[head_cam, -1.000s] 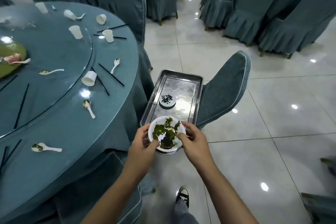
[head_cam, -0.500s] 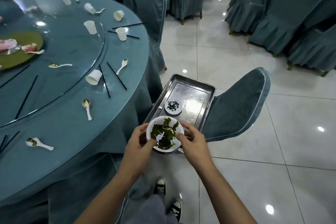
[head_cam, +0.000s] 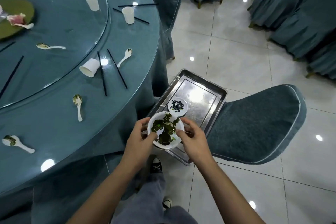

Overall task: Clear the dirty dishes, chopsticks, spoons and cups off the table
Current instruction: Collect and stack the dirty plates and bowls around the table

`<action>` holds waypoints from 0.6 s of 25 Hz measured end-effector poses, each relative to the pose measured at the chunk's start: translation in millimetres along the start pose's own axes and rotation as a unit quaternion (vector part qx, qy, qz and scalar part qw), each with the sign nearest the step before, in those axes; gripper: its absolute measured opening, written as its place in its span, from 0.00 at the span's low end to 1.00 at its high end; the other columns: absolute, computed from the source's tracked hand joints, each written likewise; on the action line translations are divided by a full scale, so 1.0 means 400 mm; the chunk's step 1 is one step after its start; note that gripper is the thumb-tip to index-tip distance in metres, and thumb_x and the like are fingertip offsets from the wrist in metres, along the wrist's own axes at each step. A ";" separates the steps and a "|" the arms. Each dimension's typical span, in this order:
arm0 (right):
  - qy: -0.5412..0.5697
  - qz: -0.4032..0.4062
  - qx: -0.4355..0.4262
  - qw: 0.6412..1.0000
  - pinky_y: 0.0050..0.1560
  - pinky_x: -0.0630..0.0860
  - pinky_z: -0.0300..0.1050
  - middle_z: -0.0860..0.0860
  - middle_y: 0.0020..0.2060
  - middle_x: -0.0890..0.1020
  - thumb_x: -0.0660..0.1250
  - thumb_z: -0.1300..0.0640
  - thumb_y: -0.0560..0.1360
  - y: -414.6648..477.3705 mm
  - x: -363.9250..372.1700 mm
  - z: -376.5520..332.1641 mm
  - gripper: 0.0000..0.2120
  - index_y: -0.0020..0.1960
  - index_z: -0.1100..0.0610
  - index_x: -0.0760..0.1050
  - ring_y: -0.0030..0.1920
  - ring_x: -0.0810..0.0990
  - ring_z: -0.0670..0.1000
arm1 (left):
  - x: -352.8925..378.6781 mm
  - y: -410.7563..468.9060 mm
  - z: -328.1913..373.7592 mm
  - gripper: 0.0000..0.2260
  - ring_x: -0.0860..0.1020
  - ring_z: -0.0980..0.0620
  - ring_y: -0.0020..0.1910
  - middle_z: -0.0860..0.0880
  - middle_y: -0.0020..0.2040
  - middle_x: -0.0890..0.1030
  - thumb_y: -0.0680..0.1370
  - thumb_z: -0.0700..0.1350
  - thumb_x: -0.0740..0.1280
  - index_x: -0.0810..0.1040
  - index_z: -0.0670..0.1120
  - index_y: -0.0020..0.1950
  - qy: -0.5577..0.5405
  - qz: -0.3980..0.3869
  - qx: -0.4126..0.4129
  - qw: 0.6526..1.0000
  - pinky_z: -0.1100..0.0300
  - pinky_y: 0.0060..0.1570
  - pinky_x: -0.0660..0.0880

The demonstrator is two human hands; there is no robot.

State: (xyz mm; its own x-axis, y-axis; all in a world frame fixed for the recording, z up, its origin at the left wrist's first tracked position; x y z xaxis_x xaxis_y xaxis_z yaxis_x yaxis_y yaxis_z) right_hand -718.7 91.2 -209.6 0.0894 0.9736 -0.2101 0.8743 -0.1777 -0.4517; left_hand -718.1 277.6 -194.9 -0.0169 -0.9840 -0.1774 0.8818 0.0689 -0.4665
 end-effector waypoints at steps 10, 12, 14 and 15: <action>-0.001 -0.003 0.045 0.999 0.61 0.79 0.44 0.44 0.56 0.84 0.70 0.63 0.77 0.226 0.020 0.095 0.22 0.68 0.47 0.76 0.57 0.82 0.44 | 0.057 0.215 -0.099 0.19 0.81 0.62 0.54 0.58 0.57 0.82 0.77 0.37 0.69 0.77 0.58 0.61 -0.038 -0.001 -0.070 0.997 0.59 0.54 0.79; -0.004 -0.008 0.050 0.999 0.60 0.79 0.43 0.45 0.57 0.83 0.70 0.63 0.78 0.282 0.018 0.124 0.22 0.69 0.48 0.74 0.57 0.82 0.44 | 0.084 0.262 -0.134 0.19 0.81 0.62 0.54 0.57 0.58 0.82 0.78 0.35 0.67 0.77 0.56 0.63 -0.050 -0.002 -0.084 0.995 0.58 0.55 0.79; -0.008 -0.018 0.056 0.998 0.56 0.79 0.38 0.43 0.57 0.83 0.70 0.64 0.78 0.337 0.022 0.163 0.21 0.67 0.47 0.75 0.55 0.82 0.41 | 0.106 0.308 -0.183 0.20 0.81 0.61 0.55 0.56 0.59 0.82 0.78 0.35 0.68 0.77 0.55 0.64 -0.061 0.008 -0.098 0.993 0.57 0.56 0.78; -0.011 -0.024 0.061 0.998 0.53 0.79 0.34 0.43 0.56 0.83 0.69 0.65 0.78 0.362 0.028 0.189 0.21 0.66 0.46 0.75 0.54 0.82 0.39 | 0.115 0.330 -0.215 0.20 0.81 0.60 0.55 0.56 0.59 0.82 0.78 0.35 0.68 0.77 0.55 0.64 -0.065 0.015 -0.109 0.992 0.58 0.54 0.78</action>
State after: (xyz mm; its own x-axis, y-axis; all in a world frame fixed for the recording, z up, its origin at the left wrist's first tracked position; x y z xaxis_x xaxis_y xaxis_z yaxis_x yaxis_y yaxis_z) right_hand -627.2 65.6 -343.0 0.0368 0.9785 -0.2029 0.8130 -0.1473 -0.5634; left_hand -643.0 255.4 -339.3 0.0809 -0.9928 -0.0879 0.7575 0.1186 -0.6420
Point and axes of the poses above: each hand's wrist, its own y-axis towards the middle knuckle, its own x-axis out of the palm, z = x × y, the point moved 5 cm from there along y, towards the middle knuckle
